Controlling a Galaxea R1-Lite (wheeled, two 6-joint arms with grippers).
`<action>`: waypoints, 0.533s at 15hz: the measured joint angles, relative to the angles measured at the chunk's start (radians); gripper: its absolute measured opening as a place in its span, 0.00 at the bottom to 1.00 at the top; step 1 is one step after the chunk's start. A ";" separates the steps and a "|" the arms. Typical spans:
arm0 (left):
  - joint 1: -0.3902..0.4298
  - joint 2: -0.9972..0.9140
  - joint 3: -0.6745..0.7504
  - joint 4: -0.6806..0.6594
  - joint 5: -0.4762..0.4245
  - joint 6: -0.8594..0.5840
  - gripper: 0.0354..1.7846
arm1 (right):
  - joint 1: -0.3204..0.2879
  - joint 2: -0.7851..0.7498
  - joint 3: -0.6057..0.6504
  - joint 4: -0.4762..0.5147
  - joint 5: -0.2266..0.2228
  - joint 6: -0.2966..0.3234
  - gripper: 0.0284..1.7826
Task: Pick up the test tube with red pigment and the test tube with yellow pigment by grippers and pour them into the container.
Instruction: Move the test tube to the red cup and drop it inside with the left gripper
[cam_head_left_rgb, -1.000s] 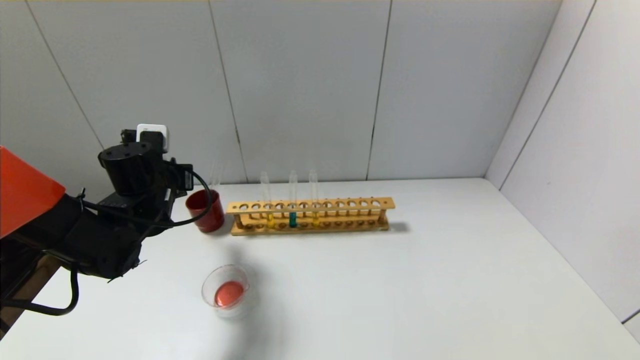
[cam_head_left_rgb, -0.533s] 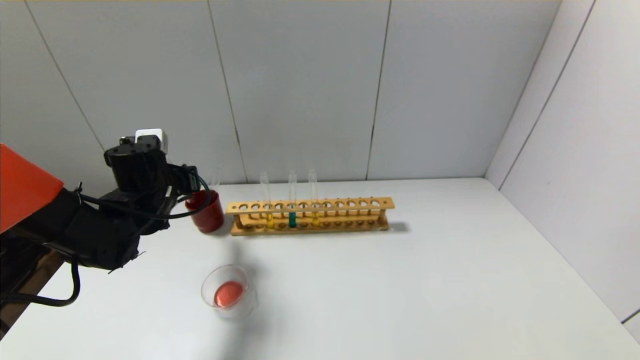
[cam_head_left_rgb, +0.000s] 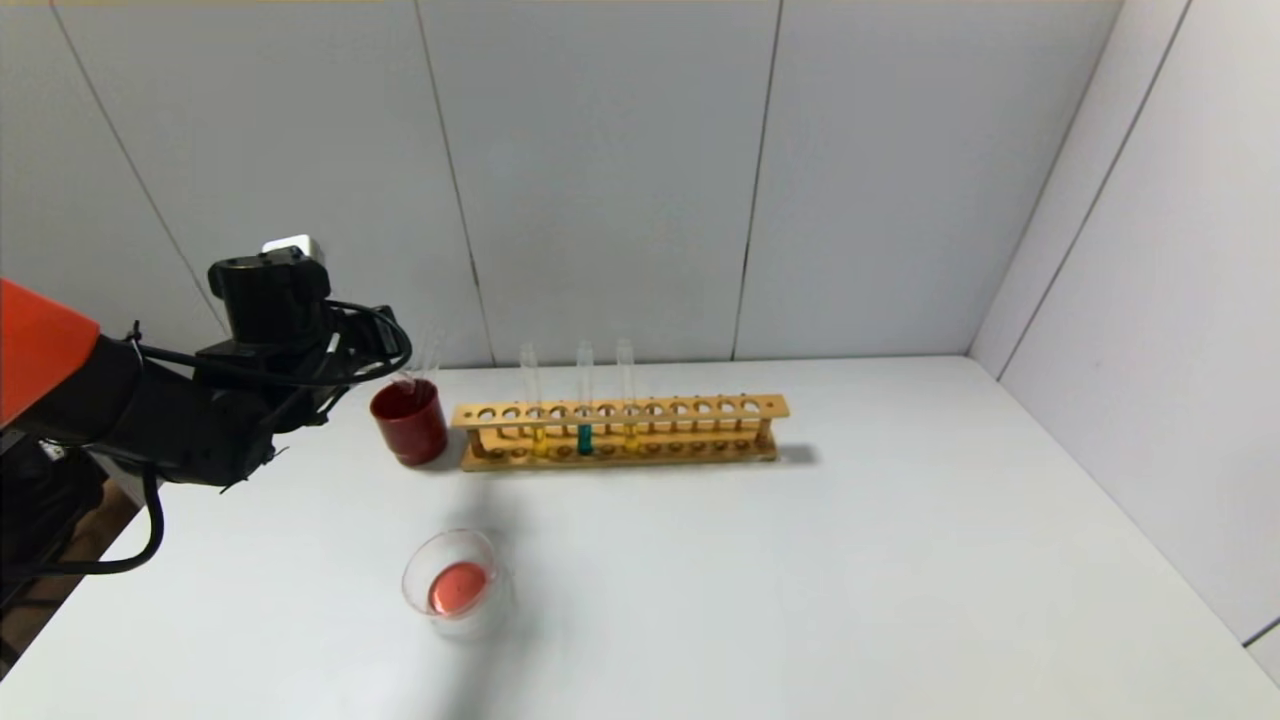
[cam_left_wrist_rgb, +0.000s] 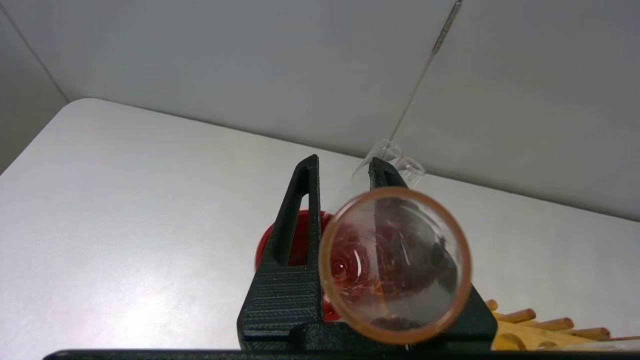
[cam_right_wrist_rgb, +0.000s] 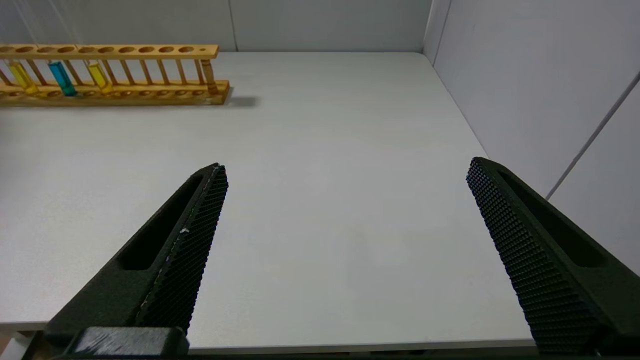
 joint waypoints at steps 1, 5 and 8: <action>0.011 0.007 -0.009 0.001 -0.008 0.000 0.19 | 0.000 0.000 0.000 0.000 0.000 0.000 0.98; 0.053 0.023 -0.026 0.034 -0.063 0.001 0.19 | 0.000 0.000 0.000 0.000 0.000 0.000 0.98; 0.066 0.037 -0.041 0.090 -0.068 0.004 0.19 | 0.000 0.000 0.000 0.000 0.000 0.000 0.98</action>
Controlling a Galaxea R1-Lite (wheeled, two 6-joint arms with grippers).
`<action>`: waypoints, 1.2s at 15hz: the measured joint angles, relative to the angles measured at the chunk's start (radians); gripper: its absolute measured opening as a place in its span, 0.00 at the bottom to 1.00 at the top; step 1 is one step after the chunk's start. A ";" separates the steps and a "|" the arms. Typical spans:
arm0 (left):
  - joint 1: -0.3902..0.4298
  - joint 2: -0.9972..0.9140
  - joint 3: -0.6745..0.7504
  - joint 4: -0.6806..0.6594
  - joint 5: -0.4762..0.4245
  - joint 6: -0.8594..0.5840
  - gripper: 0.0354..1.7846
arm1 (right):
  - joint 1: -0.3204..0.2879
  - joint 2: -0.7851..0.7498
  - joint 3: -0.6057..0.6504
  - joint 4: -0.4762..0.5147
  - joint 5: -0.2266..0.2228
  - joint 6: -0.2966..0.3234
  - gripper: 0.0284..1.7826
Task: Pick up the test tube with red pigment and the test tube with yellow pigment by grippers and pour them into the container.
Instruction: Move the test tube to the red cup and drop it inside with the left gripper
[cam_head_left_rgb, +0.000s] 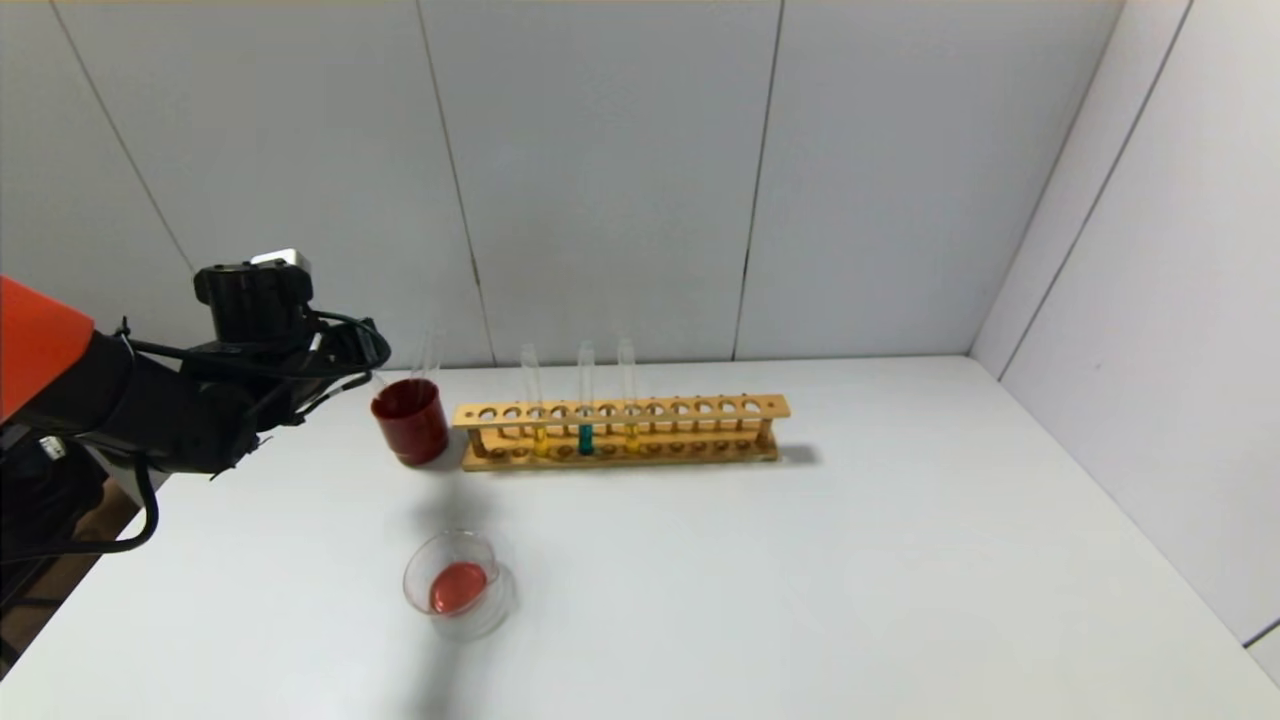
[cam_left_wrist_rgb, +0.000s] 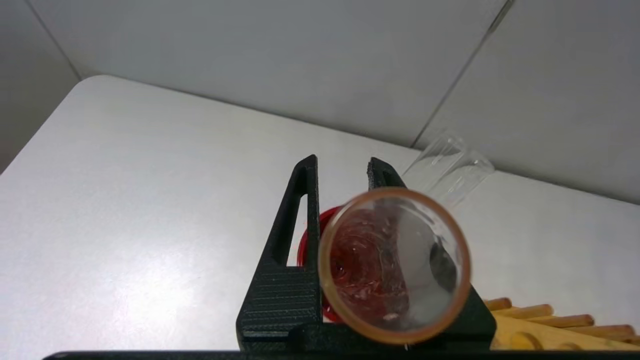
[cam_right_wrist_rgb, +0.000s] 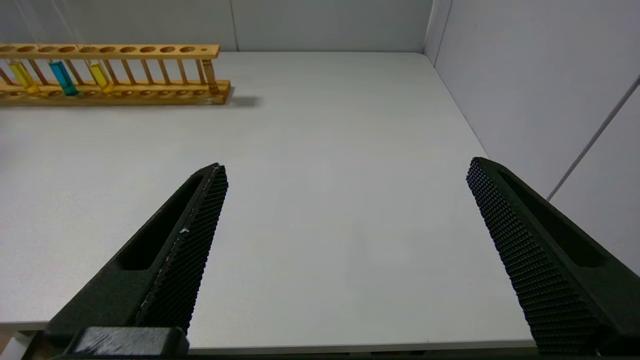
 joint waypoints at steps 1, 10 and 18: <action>-0.001 0.006 -0.004 0.006 -0.002 0.001 0.19 | 0.001 0.000 0.000 0.000 0.000 0.000 0.98; 0.001 0.079 -0.113 0.116 -0.003 0.032 0.19 | 0.000 0.000 0.000 0.000 0.000 0.000 0.98; 0.001 0.121 -0.164 0.131 -0.045 0.044 0.38 | 0.000 0.000 0.000 0.000 0.000 0.000 0.98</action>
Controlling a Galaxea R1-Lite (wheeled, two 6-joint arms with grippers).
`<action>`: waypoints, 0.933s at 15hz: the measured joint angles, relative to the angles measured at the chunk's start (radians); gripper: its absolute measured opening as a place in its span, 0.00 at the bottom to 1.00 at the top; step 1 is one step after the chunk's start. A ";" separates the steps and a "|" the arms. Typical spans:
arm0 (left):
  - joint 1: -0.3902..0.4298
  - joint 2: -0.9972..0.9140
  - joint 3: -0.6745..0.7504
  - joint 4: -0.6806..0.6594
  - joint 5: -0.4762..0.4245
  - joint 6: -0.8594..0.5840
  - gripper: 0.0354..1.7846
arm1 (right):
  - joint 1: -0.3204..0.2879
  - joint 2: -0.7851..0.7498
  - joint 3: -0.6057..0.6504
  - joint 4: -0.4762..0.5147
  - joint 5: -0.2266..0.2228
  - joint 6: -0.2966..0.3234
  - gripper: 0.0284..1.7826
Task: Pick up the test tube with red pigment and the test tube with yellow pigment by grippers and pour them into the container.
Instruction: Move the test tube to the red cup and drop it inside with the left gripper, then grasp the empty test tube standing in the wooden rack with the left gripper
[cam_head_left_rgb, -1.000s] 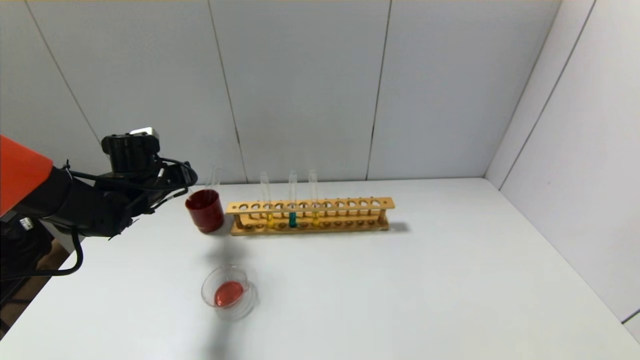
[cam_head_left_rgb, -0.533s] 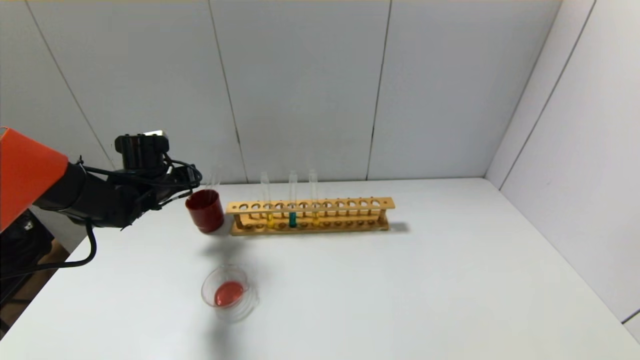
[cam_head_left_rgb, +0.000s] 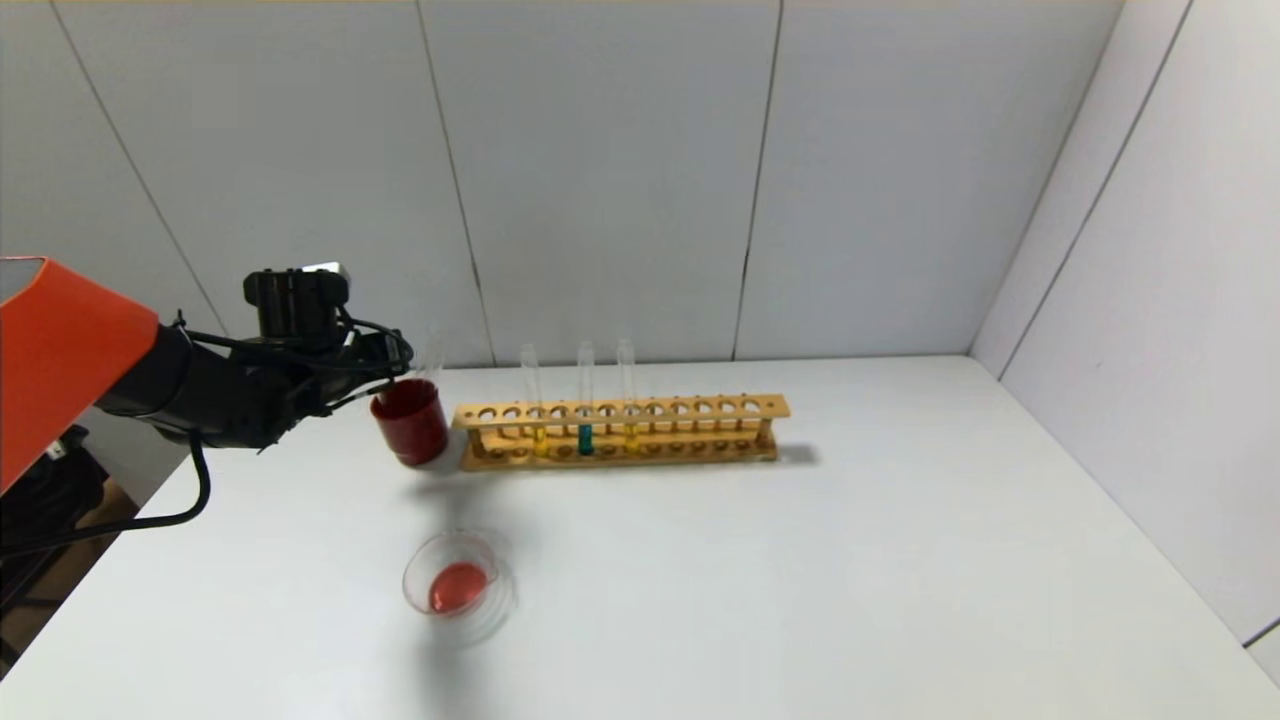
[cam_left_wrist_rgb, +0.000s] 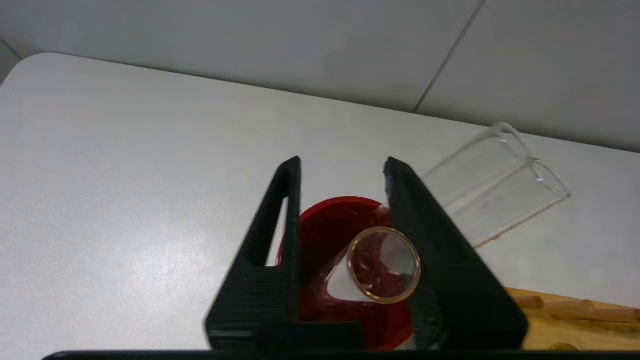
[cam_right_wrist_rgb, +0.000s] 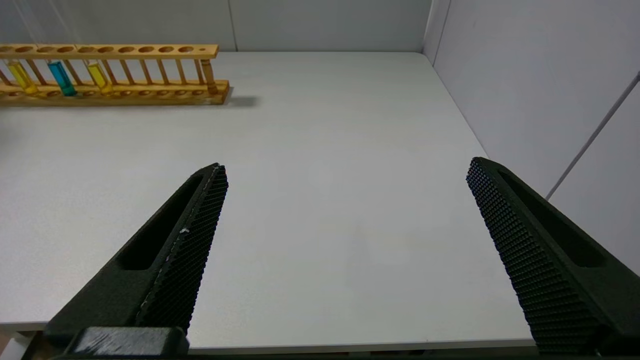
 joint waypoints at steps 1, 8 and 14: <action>0.000 0.000 0.000 0.001 -0.001 0.011 0.47 | 0.000 0.000 0.000 0.000 0.000 0.000 0.98; -0.001 -0.026 -0.084 0.082 -0.001 0.043 0.97 | 0.000 0.000 0.000 0.000 0.000 0.000 0.98; -0.027 -0.227 -0.177 0.406 -0.007 0.063 0.98 | 0.000 0.000 0.000 0.000 0.000 0.000 0.98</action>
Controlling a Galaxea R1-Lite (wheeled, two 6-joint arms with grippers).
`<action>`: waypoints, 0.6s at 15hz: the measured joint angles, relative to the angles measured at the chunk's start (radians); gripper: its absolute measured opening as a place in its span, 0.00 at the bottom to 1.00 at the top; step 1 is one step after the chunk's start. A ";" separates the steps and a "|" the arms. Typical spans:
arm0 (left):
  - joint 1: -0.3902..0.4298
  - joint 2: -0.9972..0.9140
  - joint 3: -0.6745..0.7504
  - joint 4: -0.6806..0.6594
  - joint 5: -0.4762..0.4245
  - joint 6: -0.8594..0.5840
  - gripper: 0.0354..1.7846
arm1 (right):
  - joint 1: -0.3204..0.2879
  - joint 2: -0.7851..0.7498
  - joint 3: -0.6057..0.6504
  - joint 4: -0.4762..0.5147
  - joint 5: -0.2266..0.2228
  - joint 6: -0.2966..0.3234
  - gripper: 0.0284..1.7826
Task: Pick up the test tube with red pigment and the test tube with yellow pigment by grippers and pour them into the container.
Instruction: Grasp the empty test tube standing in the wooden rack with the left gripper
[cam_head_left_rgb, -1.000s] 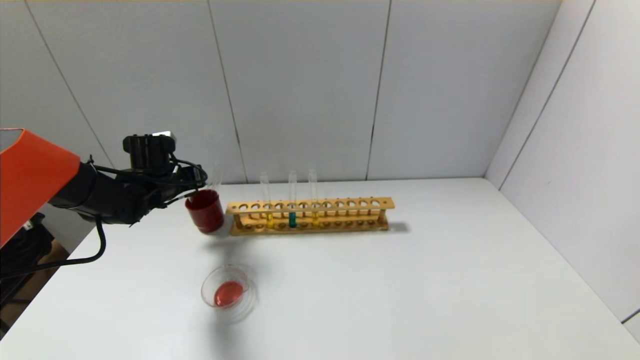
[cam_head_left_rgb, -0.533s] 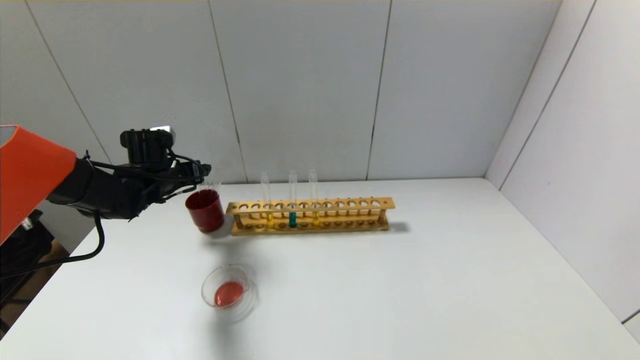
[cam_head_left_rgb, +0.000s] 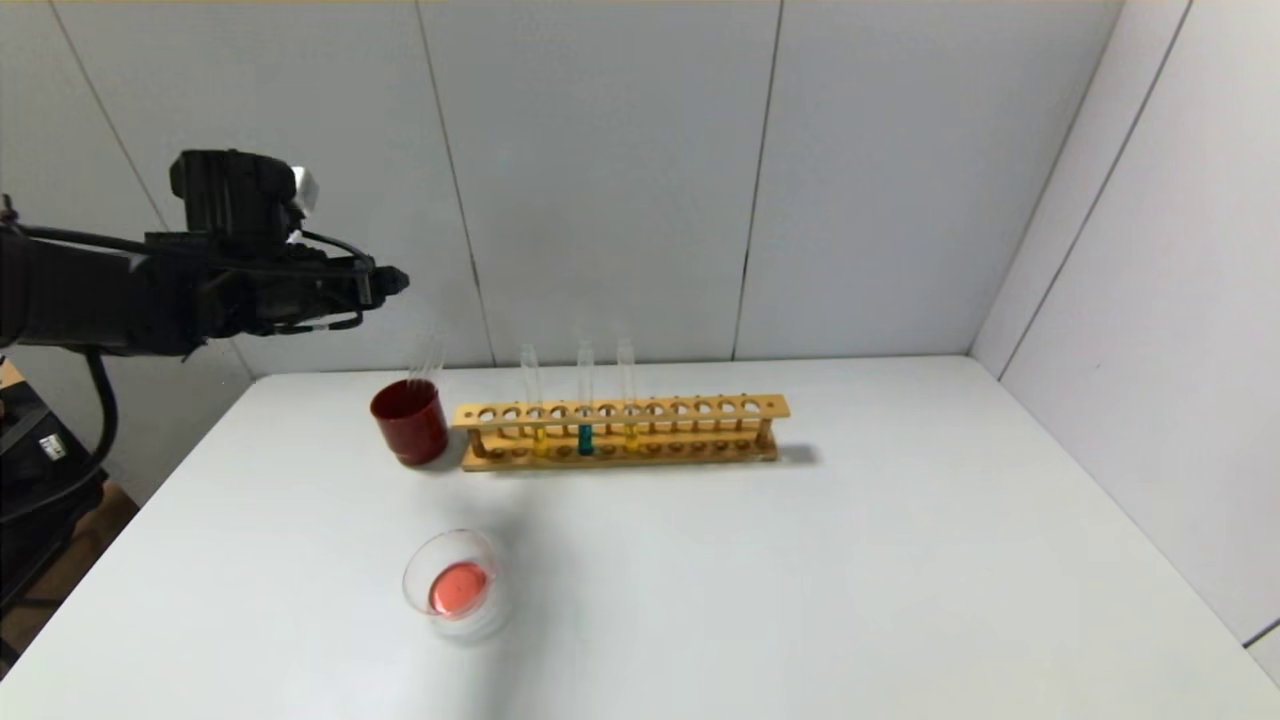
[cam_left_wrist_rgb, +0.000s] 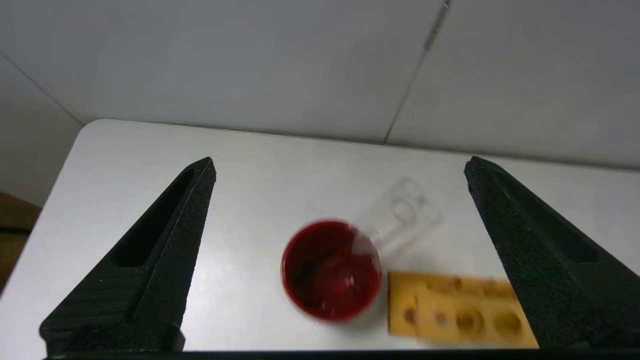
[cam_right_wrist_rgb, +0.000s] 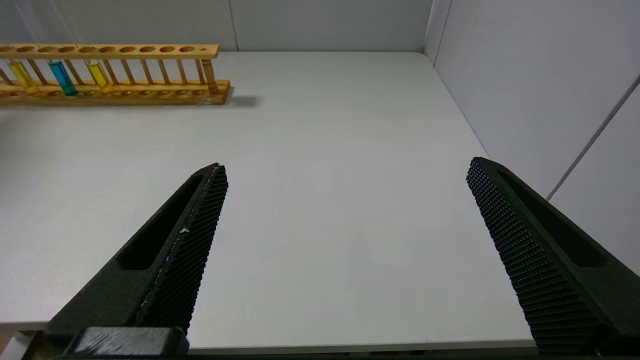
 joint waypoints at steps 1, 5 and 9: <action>-0.022 -0.051 0.005 0.081 -0.001 0.002 0.98 | 0.000 0.000 0.000 0.000 0.000 0.000 0.98; -0.159 -0.229 0.126 0.279 0.007 -0.005 0.98 | 0.000 0.000 0.000 0.000 0.000 0.000 0.98; -0.282 -0.334 0.293 0.260 0.013 -0.091 0.98 | 0.000 0.000 0.000 0.000 0.000 0.000 0.98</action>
